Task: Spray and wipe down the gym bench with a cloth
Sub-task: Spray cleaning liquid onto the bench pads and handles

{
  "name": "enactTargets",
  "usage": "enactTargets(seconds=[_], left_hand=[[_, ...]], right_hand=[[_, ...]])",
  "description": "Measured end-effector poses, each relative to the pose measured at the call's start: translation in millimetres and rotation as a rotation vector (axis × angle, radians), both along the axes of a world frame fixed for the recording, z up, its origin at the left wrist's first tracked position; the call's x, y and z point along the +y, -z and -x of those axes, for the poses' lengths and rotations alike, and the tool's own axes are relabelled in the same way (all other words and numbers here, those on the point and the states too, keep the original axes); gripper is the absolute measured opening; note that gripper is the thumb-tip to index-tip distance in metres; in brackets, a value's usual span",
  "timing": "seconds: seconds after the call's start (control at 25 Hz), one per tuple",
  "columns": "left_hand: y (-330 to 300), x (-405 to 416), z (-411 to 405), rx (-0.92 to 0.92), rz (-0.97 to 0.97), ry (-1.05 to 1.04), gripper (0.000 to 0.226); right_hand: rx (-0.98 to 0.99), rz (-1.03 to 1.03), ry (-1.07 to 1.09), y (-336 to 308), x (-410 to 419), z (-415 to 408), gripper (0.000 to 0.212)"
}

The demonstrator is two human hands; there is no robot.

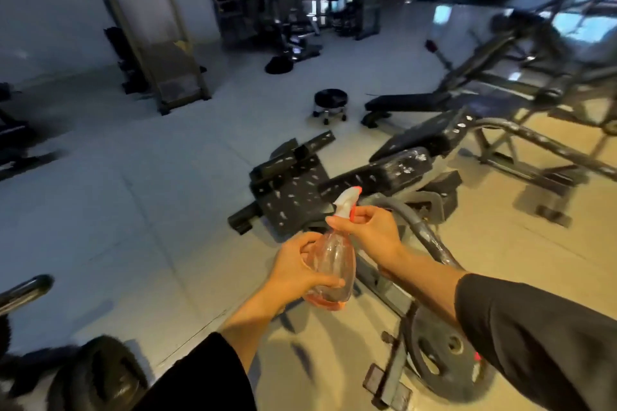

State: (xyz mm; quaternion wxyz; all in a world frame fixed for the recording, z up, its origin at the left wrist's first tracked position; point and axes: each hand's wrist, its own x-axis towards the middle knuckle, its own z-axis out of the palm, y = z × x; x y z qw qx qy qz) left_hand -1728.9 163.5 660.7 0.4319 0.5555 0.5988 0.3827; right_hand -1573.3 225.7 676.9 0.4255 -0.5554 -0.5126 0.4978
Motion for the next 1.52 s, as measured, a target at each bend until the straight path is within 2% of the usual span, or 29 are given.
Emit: enactTargets(seconds=[0.24, 0.4, 0.76, 1.04, 1.24, 1.4, 1.52], left_hand=[[-3, 16, 32, -0.058, 0.040, 0.145, 0.067], [-6, 23, 51, -0.059, 0.078, 0.172, 0.060], [1, 37, 91, -0.027, 0.113, 0.173, 0.064], [10, 38, 135, 0.042, 0.127, 0.112, 0.066], [9, 35, 167, 0.066, 0.159, 0.126, 0.066], [-2, 44, 184, 0.090, 0.137, 0.177, 0.076], [-16, 60, 181, 0.062, 0.106, 0.213, 0.067]], right_hand=[[-0.053, -0.002, 0.101, -12, -9, 25, 0.032], [-0.136, 0.062, 0.093, -11, 0, 45, 0.039], [-0.142, 0.133, 0.018, -1, 23, 85, 0.043], [-0.027, 0.195, -0.061, 16, 31, 126, 0.041], [0.007, 0.234, -0.138, 25, 34, 154, 0.026], [-0.009, 0.191, -0.094, 19, 39, 167, 0.040], [0.030, 0.128, -0.045, -2, 46, 162, 0.038]])
